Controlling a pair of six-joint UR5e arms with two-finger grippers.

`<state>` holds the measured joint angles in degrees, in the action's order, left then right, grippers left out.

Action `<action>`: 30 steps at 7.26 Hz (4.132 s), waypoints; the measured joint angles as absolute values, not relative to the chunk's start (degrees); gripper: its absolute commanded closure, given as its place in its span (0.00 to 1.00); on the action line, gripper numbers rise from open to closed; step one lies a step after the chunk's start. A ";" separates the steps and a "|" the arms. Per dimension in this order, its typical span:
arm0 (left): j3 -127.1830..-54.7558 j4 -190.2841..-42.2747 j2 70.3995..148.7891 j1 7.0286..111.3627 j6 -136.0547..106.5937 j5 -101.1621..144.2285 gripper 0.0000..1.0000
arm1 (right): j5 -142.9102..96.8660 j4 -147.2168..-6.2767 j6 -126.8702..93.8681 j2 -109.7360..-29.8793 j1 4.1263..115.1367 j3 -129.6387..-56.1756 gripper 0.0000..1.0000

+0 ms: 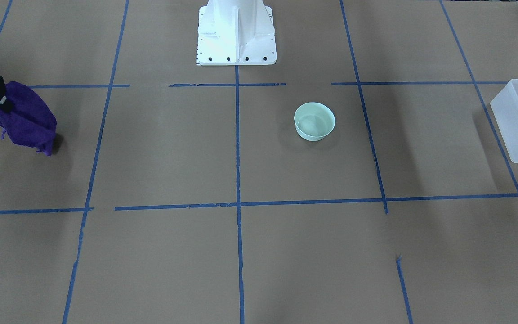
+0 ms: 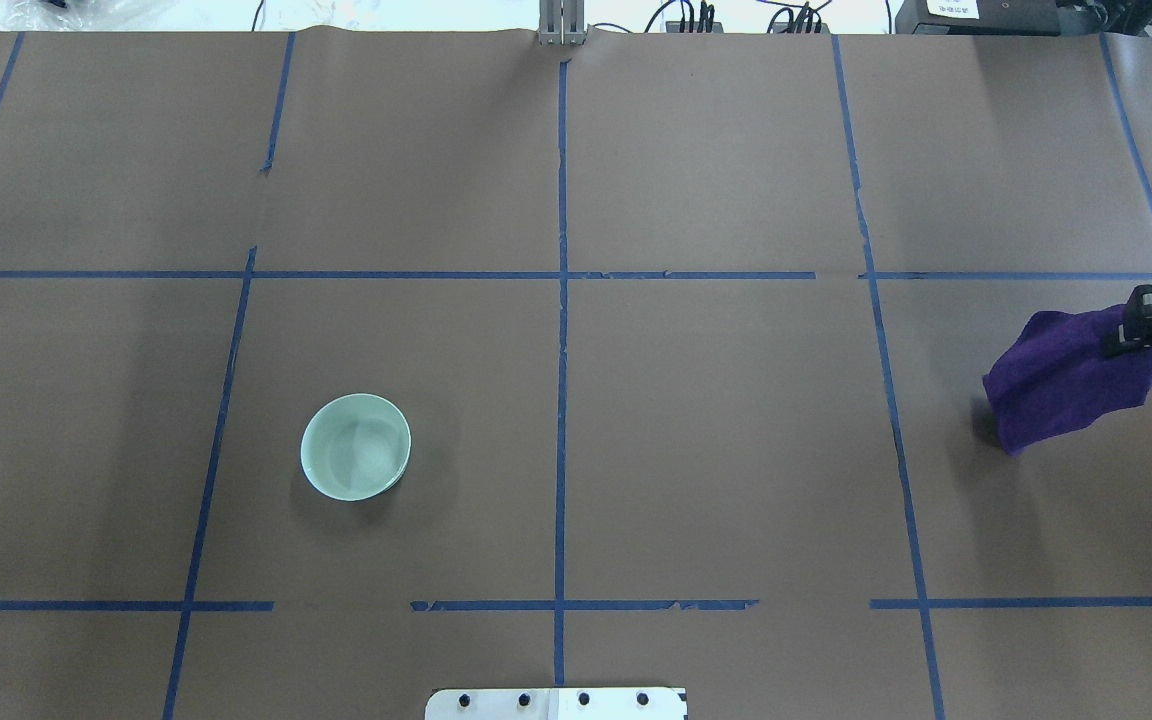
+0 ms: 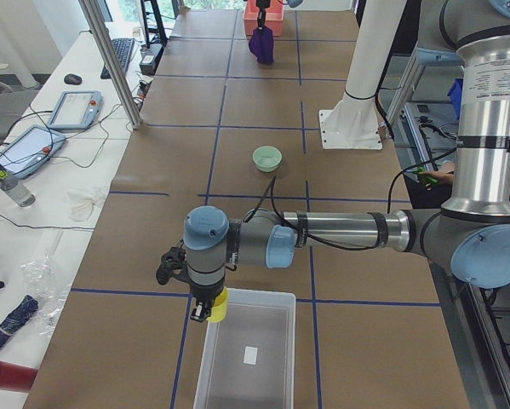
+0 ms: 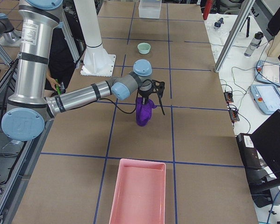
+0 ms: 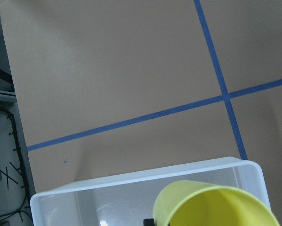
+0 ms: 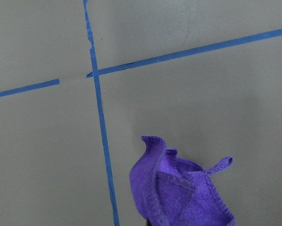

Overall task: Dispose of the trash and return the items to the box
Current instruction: 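Lower the cup into the clear bin while the right gripper lifts the cloth, then release the cup in the clear bin while the right gripper carries the cloth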

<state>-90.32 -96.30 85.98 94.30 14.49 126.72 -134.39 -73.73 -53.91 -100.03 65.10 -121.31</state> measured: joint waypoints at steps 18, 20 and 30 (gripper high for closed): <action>-82.99 -126.79 77.84 84.31 5.35 136.96 0.00 | -141.17 -77.21 -37.09 -96.35 94.41 -120.56 1.00; -90.81 -124.40 76.57 89.36 5.63 135.91 0.00 | -140.74 -79.77 -32.60 -96.25 95.34 -120.09 1.00; -113.56 -119.25 83.45 68.28 -47.04 131.90 0.00 | -123.23 -94.01 24.68 -93.98 110.58 -100.82 1.00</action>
<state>-113.56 -119.25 83.45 68.28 -47.04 131.90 -123.23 -94.01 24.68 -93.98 110.58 -100.82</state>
